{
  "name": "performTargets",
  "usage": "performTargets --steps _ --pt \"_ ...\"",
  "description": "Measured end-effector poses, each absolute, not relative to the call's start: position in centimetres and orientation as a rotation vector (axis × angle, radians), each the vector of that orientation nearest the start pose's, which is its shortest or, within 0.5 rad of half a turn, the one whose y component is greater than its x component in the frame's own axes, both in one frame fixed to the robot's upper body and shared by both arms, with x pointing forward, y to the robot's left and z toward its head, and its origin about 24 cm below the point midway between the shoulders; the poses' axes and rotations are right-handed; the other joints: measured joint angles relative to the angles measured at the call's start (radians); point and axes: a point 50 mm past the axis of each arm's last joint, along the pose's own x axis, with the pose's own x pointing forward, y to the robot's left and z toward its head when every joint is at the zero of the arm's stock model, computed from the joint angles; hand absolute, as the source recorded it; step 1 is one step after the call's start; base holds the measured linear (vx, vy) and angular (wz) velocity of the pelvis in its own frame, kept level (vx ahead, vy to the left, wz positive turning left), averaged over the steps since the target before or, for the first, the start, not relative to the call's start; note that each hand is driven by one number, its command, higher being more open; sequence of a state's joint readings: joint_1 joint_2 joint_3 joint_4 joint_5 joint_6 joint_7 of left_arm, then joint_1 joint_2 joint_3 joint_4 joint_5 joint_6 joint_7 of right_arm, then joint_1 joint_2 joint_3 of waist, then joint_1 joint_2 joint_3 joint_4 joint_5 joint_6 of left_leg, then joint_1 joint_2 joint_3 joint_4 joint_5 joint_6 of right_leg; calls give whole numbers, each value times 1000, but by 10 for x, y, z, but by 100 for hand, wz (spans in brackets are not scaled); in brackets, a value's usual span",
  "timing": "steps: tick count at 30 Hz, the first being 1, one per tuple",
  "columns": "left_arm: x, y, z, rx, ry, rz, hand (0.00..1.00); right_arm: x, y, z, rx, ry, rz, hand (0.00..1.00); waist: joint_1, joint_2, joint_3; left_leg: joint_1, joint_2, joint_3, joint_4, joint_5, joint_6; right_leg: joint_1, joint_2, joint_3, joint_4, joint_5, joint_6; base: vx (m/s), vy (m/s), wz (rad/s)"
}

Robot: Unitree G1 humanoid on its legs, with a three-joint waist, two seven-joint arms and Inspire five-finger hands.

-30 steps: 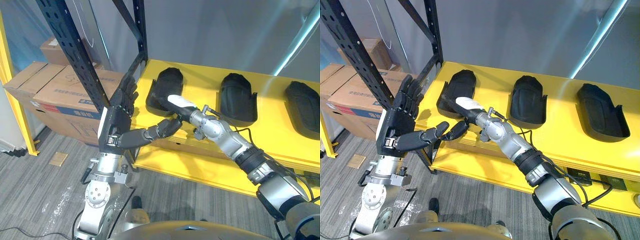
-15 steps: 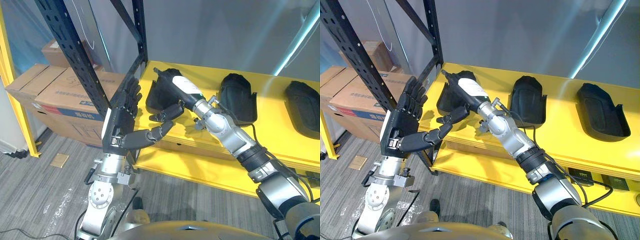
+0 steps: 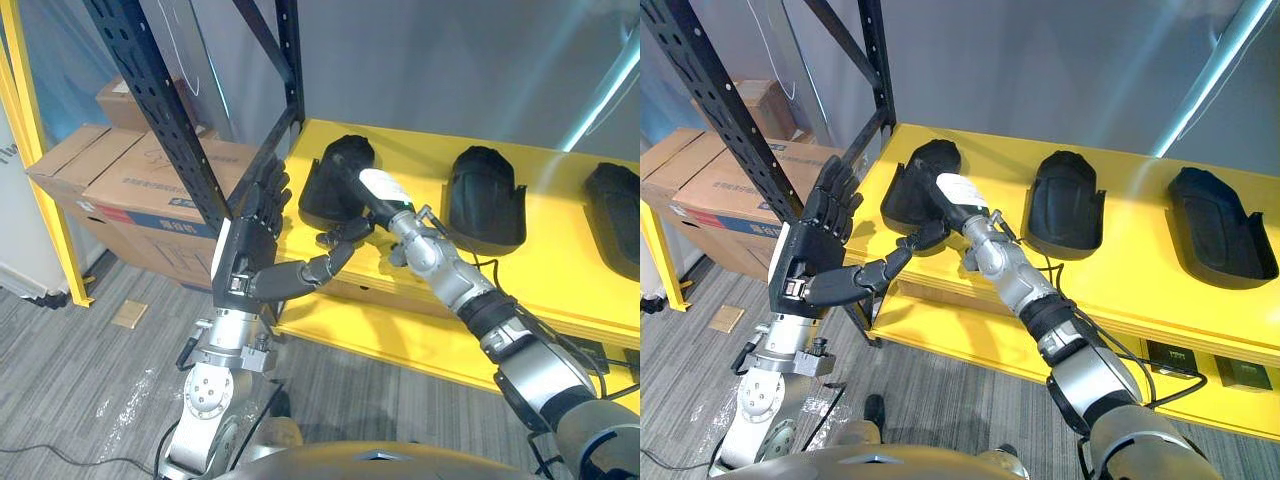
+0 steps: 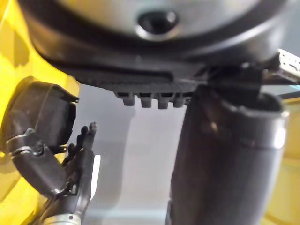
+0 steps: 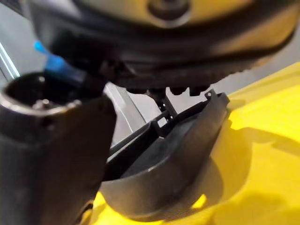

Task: Walk over and take three plastic housings, then place them on the shelf

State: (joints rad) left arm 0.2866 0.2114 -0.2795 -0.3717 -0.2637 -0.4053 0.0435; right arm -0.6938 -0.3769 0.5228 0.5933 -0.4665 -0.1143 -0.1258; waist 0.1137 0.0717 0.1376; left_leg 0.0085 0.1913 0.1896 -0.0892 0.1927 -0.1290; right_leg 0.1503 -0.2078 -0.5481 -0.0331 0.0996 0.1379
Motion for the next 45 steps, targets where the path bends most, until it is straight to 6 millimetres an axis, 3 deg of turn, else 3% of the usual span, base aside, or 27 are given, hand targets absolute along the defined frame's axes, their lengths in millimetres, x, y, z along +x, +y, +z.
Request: performTargets --steps 5,16,27,38,42,45 --pt "183 132 97 -206 -427 -182 100 365 -113 105 -1120 -320 260 100 6 11 2 0 0 -3 0 0 0 1 -1 -3 4 -2 -2 0 0 0" --pt "183 131 98 -217 -421 -176 100 371 -123 102 -1189 -317 174 100 19 28 13 -3 -8 -9 0 -3 -4 0 -12 -14 16 -8 -2 -4 3 1" --pt "183 131 98 -221 -420 -165 100 374 -128 100 -1203 -292 151 100 20 27 20 -4 -9 -9 0 -2 -3 -6 -17 -15 28 -9 1 0 0 0" --pt "184 130 99 -237 -425 -155 100 380 -127 114 -1197 -339 141 100 19 27 50 -3 -9 -9 0 -2 -3 -13 -22 -14 49 -24 -4 0 0 0" --pt "184 130 99 -236 -426 -155 100 373 -120 127 -1132 -428 143 100 15 26 50 -2 -8 -1 0 -1 -1 -19 -22 -5 49 -22 0 6 -1 -5" --pt "184 132 99 -232 -425 -144 100 342 -107 157 -914 -614 133 100 -8 22 51 2 -7 16 1 -1 -2 -26 -22 17 48 -19 3 30 -3 -16"
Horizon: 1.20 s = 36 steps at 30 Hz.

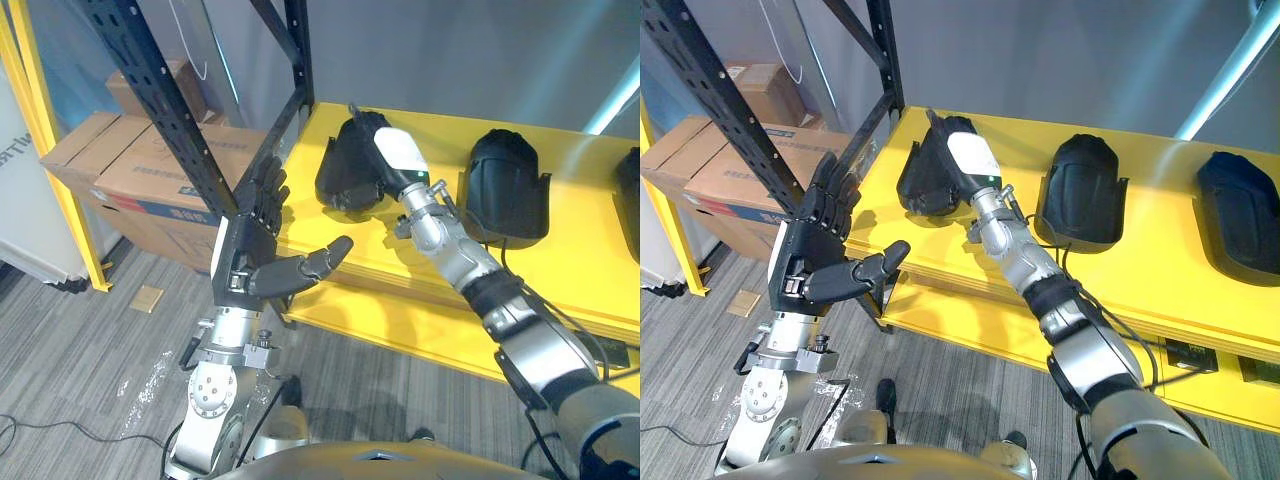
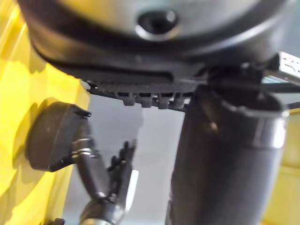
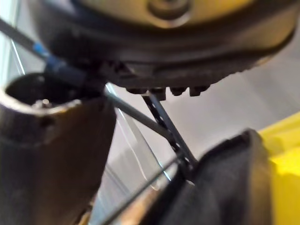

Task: Walk over and take three plastic housings, then place them on the shelf

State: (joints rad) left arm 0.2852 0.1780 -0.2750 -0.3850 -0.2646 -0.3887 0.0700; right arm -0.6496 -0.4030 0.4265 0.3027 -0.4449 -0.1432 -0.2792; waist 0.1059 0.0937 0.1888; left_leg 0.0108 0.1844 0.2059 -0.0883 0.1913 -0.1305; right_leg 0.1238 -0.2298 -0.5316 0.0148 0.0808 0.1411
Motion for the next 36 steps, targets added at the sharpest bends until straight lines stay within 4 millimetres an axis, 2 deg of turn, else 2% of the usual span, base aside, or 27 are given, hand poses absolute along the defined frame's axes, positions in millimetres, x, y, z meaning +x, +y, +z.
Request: performTargets --steps 3,4,5,6,7,8,9,12,15,16,17,19,21,22,23,25,26,27,28,29,31,32,33,36 --pt "185 135 100 -228 -430 -127 100 310 -102 180 -717 -725 168 100 -39 -9 -1 20 4 34 0 -6 -6 0 0 26 -2 1 1 21 -1 -23" --pt "185 136 100 -227 -433 -126 100 304 -106 183 -671 -734 169 100 -44 -11 0 26 4 39 -1 -8 -8 0 1 33 -2 1 1 5 2 -39" --pt "185 138 103 -225 -444 -123 100 290 -121 189 -566 -741 143 100 -57 -17 -3 38 8 63 -1 -17 -8 0 4 53 -11 1 2 -2 3 -30" --pt "184 138 104 -223 -448 -124 100 288 -125 190 -546 -743 134 100 -59 -19 -3 38 8 66 -1 -21 -11 0 5 55 -14 2 3 -9 5 -34" --pt "184 139 107 -219 -462 -126 100 283 -136 192 -508 -744 94 100 -64 -22 -5 41 10 76 -1 -25 -12 -2 8 64 -22 5 6 -8 1 -28" --pt "183 141 111 -211 -484 -128 100 276 -155 194 -455 -738 21 100 -77 -30 -9 45 13 93 -1 -32 -12 -2 13 76 -40 10 4 -6 1 -31" --pt "182 142 114 -209 -494 -127 100 273 -163 194 -442 -734 -16 100 -82 -32 -10 48 14 99 -1 -34 -13 -2 14 81 -44 12 6 5 -1 -33" --pt "181 143 120 -212 -535 -139 100 255 -208 191 -409 -712 -260 100 -104 -41 -32 48 21 128 -1 -42 -18 -18 23 110 -59 18 6 33 -3 -25" --pt "180 141 121 -212 -544 -162 100 236 -249 180 -387 -664 -510 100 -122 -40 -61 53 22 169 -1 -45 -17 -38 26 150 -71 35 6 75 5 -34" --pt "180 141 122 -211 -552 -176 100 228 -263 174 -372 -634 -596 100 -141 -39 -61 62 21 181 -1 -48 -18 -39 26 164 -71 38 7 91 14 -36" --pt "179 140 122 -211 -556 -184 100 223 -269 170 -359 -615 -635 100 -148 -40 -62 68 22 190 0 -51 -18 -39 26 172 -70 38 7 87 18 -36" --pt "179 137 124 -235 -572 -229 100 201 -293 151 -329 -522 -786 100 -172 -40 -72 79 28 237 1 -60 -27 -60 32 212 -69 38 7 84 14 -47" --pt "180 133 125 -255 -579 -264 100 186 -303 135 -283 -452 -858 100 -189 -40 -74 91 35 268 1 -66 -31 -72 40 240 -68 38 7 52 0 -53" --pt "183 125 123 -295 -580 -333 100 172 -309 117 -268 -367 -922 100 -210 -40 -75 109 41 297 0 -73 -35 -73 46 266 -68 38 7 32 -7 -55" --pt "184 119 122 -318 -574 -371 100 168 -310 109 -264 -331 -938 100 -220 -39 -78 119 43 313 0 -78 -38 -74 49 277 -68 38 7 26 -6 -60" --pt "183 98 116 -411 -536 -553 100 156 -310 84 -236 -206 -964 100 -237 -44 -96 140 51 368 -1 -93 -46 -87 58 318 -67 37 8 22 5 -70" --pt "181 71 110 -442 -477 -741 100 146 -306 59 -179 -93 -973 100 -253 -43 -118 158 60 413 0 -109 -54 -95 62 346 -67 35 8 34 10 -70" --pt "179 60 107 -448 -446 -821 100 142 -304 48 -159 -44 -978 100 -257 -41 -128 165 65 433 0 -114 -58 -99 62 357 -66 35 8 48 19 -74" --pt "175 38 101 -439 -380 -966 100 135 -299 26 -137 60 -973 100 -266 -39 -137 187 71 477 0 -124 -61 -103 68 381 -62 35 8 27 16 -54" --pt "172 28 96 -420 -343 -1035 100 133 -295 15 -128 115 -962 100 -275 -39 -141 196 73 499 0 -126 -62 -105 71 392 -59 34 7 32 17 -61" --pt "162 0 75 -311 -195 -1218 100 120 -282 -29 -111 333 -892 100 -295 -41 -144 213 98 572 32 -137 -70 -108 77 408 -46 26 3 19 0 -32" --pt "161 -2 70 -298 -159 -1225 100 117 -279 -38 -103 375 -876 100 -297 -40 -144 211 104 583 43 -140 -70 -111 78 410 -42 24 2 15 -16 -9" --pt "160 -2 58 -283 -79 -1209 100 110 -273 -56 -79 463 -841 100 -297 -38 -145 205 114 599 62 -145 -72 -121 79 411 -30 18 1 0 0 0" --pt "168 10 26 -251 106 -1085 100 87 -260 -94 -62 669 -751 100 -268 -35 -147 203 126 623 73 -143 -72 -123 76 399 -13 6 2 -3 -13 14"
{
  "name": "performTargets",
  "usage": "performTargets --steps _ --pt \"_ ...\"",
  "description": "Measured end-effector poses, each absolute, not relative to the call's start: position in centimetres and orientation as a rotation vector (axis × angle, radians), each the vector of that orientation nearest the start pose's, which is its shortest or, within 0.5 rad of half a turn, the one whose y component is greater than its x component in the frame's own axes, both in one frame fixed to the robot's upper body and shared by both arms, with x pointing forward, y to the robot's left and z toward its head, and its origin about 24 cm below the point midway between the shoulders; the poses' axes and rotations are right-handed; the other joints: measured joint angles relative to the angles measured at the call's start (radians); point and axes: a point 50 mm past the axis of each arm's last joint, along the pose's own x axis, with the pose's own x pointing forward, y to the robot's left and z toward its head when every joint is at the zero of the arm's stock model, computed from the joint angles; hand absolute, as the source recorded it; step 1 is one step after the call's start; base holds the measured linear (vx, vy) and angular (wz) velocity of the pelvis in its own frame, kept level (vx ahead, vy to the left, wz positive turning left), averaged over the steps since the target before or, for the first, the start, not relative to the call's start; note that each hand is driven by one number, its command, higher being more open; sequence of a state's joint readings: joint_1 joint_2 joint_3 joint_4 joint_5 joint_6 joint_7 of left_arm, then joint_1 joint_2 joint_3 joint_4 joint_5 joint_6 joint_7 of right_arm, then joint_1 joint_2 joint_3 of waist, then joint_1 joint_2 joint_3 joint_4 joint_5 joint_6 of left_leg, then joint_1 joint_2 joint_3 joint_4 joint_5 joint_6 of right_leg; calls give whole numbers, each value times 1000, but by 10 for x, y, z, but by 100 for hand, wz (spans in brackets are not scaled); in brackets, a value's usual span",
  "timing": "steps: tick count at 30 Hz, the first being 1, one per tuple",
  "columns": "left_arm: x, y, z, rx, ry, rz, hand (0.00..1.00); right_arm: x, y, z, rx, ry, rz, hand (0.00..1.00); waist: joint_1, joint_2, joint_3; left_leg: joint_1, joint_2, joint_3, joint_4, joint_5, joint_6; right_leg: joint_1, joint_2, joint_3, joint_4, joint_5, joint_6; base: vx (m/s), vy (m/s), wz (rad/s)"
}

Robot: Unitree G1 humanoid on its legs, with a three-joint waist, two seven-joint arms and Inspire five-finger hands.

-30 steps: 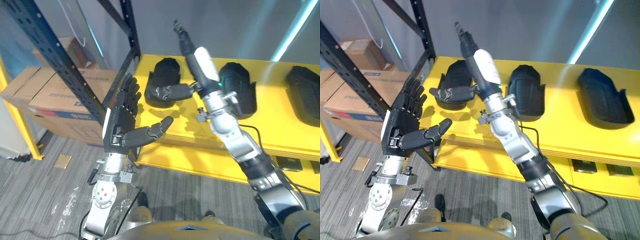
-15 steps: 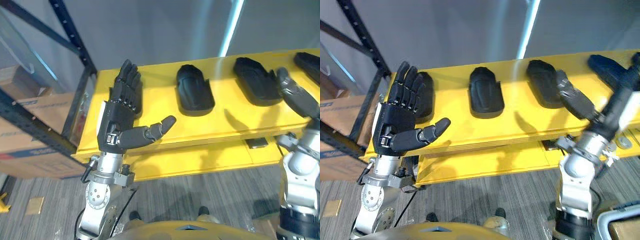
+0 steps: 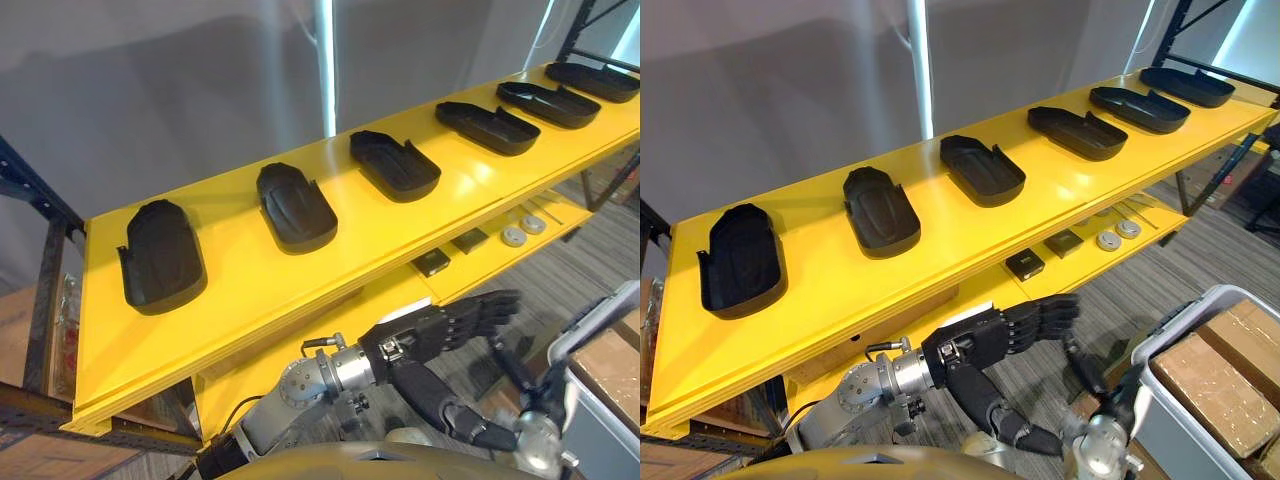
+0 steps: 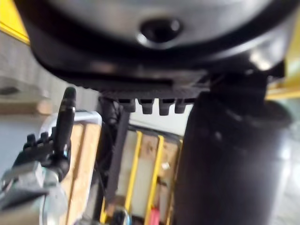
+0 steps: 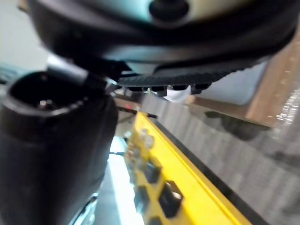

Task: Walk over and take three plastic housings, then place them on the shelf

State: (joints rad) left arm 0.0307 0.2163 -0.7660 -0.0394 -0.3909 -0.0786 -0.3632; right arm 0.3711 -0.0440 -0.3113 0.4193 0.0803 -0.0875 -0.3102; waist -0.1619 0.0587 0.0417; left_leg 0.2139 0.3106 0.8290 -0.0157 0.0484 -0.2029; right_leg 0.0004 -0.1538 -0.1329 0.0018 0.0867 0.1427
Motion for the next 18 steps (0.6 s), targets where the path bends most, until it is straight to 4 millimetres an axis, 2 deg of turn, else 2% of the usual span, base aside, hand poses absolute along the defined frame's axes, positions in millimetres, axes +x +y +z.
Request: performTargets --steps 3,5,6,8,10,13,16,18 --pt "167 36 -6 -268 244 -878 100 71 -249 -118 -73 809 -673 100 21 -4 -2 2 -11 5 -51 35 5 2 -7 -31 5 -11 -3 -3 6 31" --pt "164 64 -36 -252 361 -700 100 63 -241 -132 -48 897 -628 100 38 -20 0 -8 -24 -23 -74 59 11 7 -13 -59 5 -13 -1 19 17 47" --pt "162 81 -55 -214 422 -589 100 59 -237 -139 -22 938 -607 100 44 -31 3 -16 -30 -53 -73 66 14 19 -21 -83 4 -13 -1 29 14 50" --pt "154 113 -78 -81 497 -433 100 55 -229 -148 8 991 -568 100 54 -45 7 -21 -40 -97 -73 67 16 42 -28 -114 -6 -16 3 29 6 48" --pt "148 137 -90 31 533 -311 100 53 -225 -153 83 1013 -567 100 63 -59 12 -32 -51 -128 -73 67 18 53 -41 -140 -8 -21 10 19 16 43" --pt "136 168 -105 100 606 -89 100 49 -219 -159 203 1044 -585 100 87 -74 15 -32 -65 -156 -73 64 22 80 -55 -167 -23 -21 13 38 24 27" --pt "121 193 -119 166 679 108 100 48 -214 -163 259 1077 -588 100 96 -75 16 -30 -68 -178 -73 64 22 102 -57 -187 -29 -23 15 37 7 21" --pt "109 202 -127 170 732 217 100 44 -214 -165 277 1107 -599 100 104 -71 18 -25 -68 -190 -72 64 22 120 -57 -199 -38 -23 15 20 -4 14"
